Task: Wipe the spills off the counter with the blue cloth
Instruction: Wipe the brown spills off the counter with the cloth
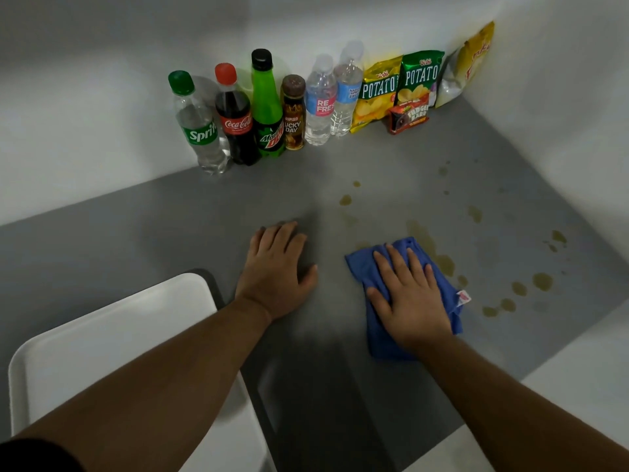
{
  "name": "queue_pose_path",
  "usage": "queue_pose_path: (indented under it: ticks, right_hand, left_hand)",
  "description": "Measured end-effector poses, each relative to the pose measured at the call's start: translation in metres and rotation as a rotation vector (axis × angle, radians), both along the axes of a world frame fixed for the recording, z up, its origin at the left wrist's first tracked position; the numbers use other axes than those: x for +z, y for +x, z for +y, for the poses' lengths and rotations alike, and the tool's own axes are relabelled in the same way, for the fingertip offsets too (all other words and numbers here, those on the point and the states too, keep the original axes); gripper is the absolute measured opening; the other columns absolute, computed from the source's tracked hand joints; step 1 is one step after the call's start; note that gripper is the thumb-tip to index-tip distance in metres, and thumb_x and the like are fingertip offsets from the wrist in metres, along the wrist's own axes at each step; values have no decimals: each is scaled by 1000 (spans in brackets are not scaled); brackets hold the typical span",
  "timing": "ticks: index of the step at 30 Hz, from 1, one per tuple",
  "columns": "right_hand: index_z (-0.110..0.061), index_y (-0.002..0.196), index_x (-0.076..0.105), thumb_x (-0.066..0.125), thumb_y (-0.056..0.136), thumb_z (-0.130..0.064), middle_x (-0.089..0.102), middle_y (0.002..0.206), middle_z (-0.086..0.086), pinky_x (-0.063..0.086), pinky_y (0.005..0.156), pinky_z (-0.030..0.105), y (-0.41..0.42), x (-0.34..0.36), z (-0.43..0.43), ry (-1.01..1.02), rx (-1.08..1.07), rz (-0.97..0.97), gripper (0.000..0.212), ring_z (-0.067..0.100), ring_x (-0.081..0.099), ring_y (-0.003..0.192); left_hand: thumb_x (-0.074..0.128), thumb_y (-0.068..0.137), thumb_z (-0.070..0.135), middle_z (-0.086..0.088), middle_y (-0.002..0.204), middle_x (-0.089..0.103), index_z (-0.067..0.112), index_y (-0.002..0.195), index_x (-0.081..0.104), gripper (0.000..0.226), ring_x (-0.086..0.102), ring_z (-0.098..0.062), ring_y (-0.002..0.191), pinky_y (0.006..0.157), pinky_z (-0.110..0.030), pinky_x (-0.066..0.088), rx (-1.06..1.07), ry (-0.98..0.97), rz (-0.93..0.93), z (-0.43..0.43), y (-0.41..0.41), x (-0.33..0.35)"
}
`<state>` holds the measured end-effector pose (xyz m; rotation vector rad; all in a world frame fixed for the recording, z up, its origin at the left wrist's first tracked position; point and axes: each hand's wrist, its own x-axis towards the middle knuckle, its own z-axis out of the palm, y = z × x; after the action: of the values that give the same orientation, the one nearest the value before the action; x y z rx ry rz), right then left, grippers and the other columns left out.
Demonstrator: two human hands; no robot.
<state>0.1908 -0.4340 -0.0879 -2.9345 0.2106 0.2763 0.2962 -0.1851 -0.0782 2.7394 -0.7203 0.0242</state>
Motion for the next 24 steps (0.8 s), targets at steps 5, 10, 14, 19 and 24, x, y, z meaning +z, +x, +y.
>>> queue_pose_path:
  ticks: [5, 10, 14, 19, 24]
  right_hand:
    - [-34, 164, -3, 9, 103, -65, -10, 171, -7, -8, 127, 51, 16, -5, 30, -45, -22, 18, 69, 29, -15, 158]
    - [-41, 162, -4, 13, 106, -62, -10, 171, -16, -7, 127, 43, -7, -3, -21, -39, 324, 29, 63, 17, -13, 158]
    - [-39, 163, 0, 12, 103, -62, -7, 172, -13, -4, 128, 47, 26, 0, -16, -32, 85, 30, 66, 21, -11, 159]
    - [-40, 162, -7, 23, 99, -54, -5, 173, -6, -4, 121, 67, 69, 1, 39, -13, -126, 31, 71, 41, -12, 156]
    - [-41, 163, 0, 7, 103, -66, -4, 172, -12, -2, 128, 53, 43, -3, 12, -24, 149, -17, 66, 21, -17, 158]
  left_hand:
    - [58, 95, 47, -14, 155, 51, 11, 138, 60, 57, 45, -35, 144, 125, -56, 29, 4, -16, 0, 1, -2, -4]
    - [60, 91, 43, -15, 149, 57, 10, 133, 64, 54, 51, -38, 139, 120, -58, 36, 17, -45, -36, -1, 0, -5]
    - [60, 92, 44, -15, 151, 55, 10, 136, 62, 56, 48, -38, 141, 121, -59, 34, 11, -30, -23, 0, 0, -6]
    - [57, 93, 47, -13, 153, 53, 11, 139, 59, 59, 46, -36, 144, 120, -58, 35, 9, -10, -11, -1, 1, -7]
    - [56, 92, 47, -11, 150, 54, 13, 137, 60, 57, 47, -34, 141, 121, -55, 34, 15, -38, -24, 0, 2, -12]
